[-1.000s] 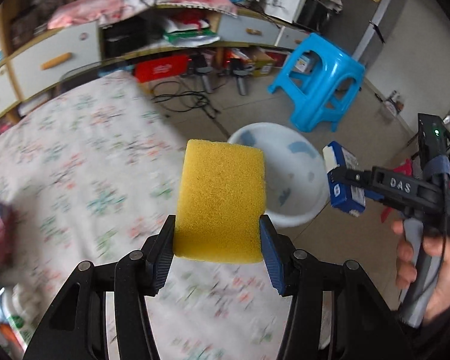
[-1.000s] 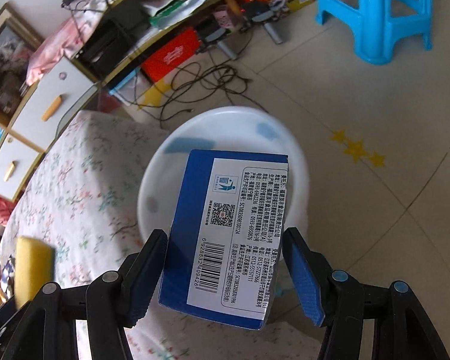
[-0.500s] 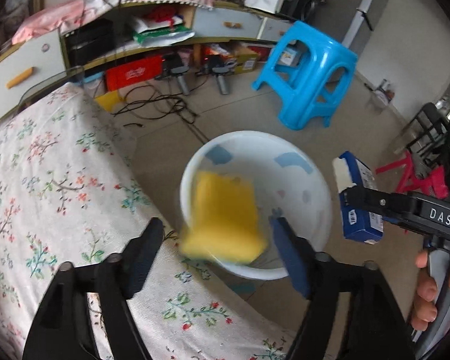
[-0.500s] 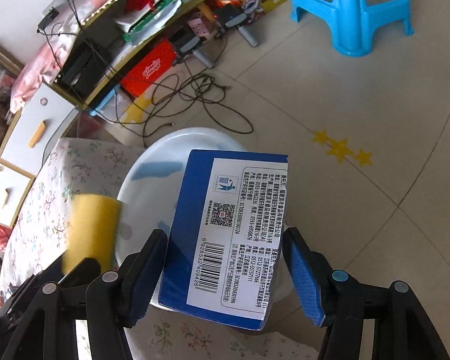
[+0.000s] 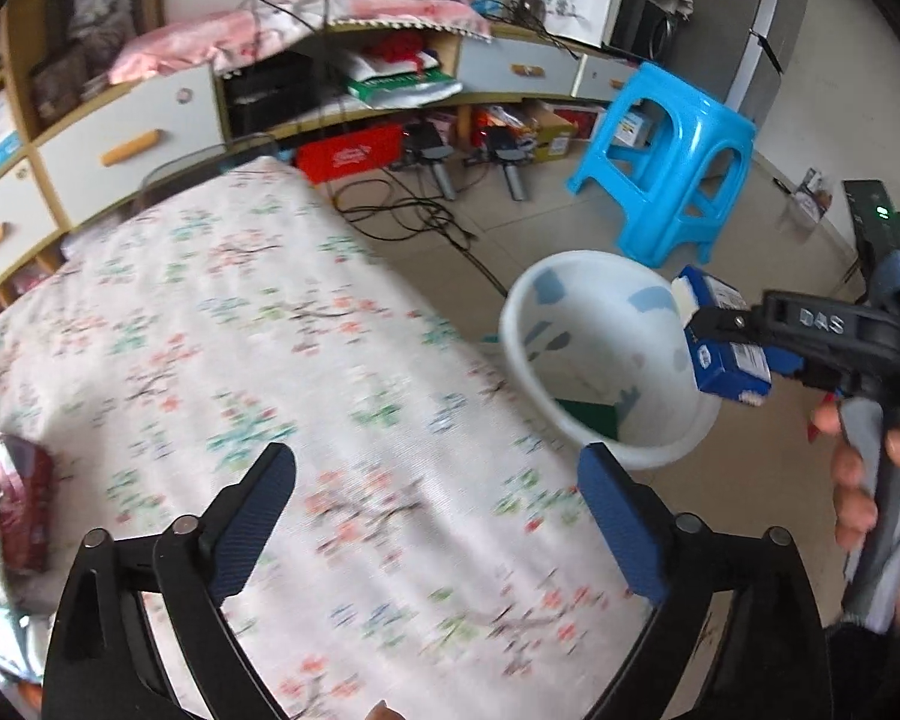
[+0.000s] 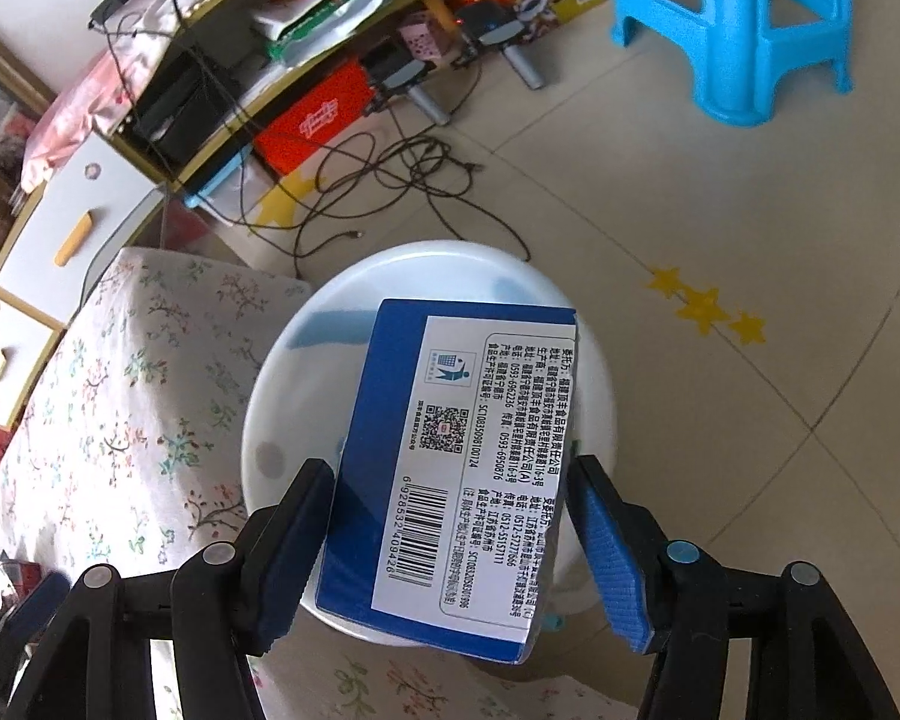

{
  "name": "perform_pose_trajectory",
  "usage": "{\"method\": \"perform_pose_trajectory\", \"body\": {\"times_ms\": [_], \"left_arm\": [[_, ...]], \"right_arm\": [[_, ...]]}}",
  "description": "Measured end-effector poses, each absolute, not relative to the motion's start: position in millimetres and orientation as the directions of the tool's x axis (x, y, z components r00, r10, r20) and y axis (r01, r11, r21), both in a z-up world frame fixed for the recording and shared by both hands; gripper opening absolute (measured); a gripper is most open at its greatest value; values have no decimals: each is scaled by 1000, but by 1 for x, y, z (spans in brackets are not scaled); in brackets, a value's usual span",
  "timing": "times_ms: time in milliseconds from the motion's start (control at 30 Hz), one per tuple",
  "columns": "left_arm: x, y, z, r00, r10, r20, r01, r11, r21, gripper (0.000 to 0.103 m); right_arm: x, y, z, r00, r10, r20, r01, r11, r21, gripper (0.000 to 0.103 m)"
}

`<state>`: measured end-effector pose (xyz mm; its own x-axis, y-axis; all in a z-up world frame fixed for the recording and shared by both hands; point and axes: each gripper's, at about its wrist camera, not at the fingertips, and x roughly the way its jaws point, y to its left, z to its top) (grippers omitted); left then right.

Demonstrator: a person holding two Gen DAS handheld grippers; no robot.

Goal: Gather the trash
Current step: 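Carry both items to the white wastebasket and open both tools to drop them, then move both tools back over the table toward the white bottles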

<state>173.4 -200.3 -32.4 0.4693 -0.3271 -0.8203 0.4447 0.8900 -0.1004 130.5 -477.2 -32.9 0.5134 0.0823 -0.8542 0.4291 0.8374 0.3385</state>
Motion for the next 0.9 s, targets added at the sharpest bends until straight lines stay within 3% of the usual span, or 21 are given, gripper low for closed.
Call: {"method": "perform_pose_trajectory", "body": {"times_ms": [133,467,900], "left_arm": [[164,-172,-23,490,-317,-812,423,901,-96,101],[141,-95,-4,514,-255,-819,328,941,-86,102],[121,23,-22,455,-156,-877,127,986,-110,102]], "right_arm": [[141,-467,-33,495,46,-868,427,857,289,85],[140,-434,-15,495,22,-869,388,889,244,86],[128,-360,8,497,47,-867,248,949,194,88]]}}
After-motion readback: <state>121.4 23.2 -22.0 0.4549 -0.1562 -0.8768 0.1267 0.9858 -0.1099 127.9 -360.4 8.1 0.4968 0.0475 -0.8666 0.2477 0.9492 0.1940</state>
